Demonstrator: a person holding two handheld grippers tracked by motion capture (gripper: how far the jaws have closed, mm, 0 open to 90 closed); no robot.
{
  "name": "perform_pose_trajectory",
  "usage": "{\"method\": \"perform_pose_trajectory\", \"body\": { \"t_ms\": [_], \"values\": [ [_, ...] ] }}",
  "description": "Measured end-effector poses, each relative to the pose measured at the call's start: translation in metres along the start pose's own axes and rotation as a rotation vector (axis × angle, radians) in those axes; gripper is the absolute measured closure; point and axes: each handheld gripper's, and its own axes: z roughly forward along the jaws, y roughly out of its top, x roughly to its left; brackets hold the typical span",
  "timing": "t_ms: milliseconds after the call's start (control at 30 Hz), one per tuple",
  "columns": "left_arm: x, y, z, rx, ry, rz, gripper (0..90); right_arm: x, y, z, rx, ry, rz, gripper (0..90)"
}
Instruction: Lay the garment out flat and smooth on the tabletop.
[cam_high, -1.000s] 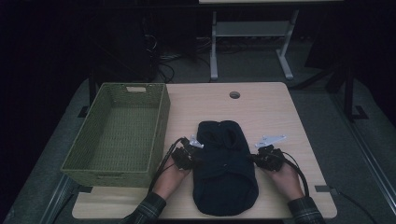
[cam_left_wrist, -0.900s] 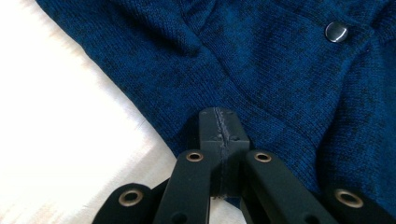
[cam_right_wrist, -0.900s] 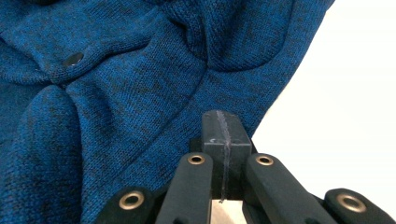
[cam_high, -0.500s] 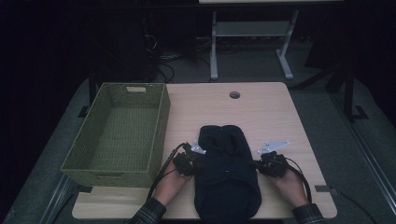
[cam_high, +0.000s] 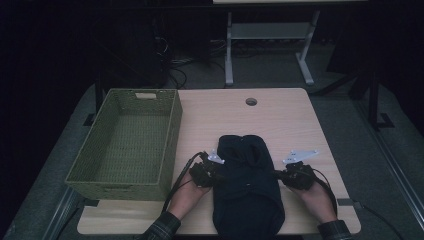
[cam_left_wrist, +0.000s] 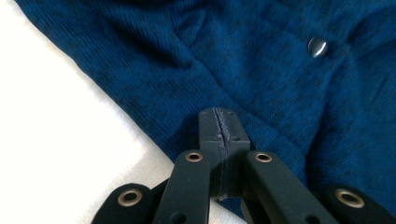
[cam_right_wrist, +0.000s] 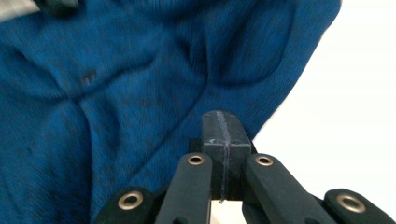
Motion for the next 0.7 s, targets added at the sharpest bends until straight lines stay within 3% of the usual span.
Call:
{"method": "perform_pose_trajectory", "body": {
  "t_ms": [167, 333, 433, 500, 567, 700],
  "values": [
    [0.015, 0.014, -0.006, -0.022, 0.057, -0.026, 89.6, -0.013, 0.020, -0.004, -0.067, -0.017, 0.017, 90.0],
    [0.038, 0.029, 0.001, -0.033, 0.127, -0.058, 89.1, -0.033, 0.041, 0.013, -0.120, -0.034, 0.052, 90.0],
    [0.051, 0.034, 0.006, -0.052, 0.134, -0.100, 89.0, -0.045, 0.049, 0.031, -0.101, -0.035, 0.067, 90.0],
    [0.058, 0.038, 0.007, -0.078, 0.124, -0.123, 89.0, -0.049, 0.051, 0.038, -0.128, -0.019, 0.089, 90.0],
    [0.062, 0.041, 0.013, -0.089, 0.116, -0.139, 89.0, -0.051, 0.051, 0.046, -0.118, -0.030, 0.079, 90.0],
    [0.067, 0.044, 0.028, -0.059, 0.112, -0.138, 89.1, -0.053, 0.047, 0.058, -0.074, -0.023, 0.076, 90.0]
  ]
}}
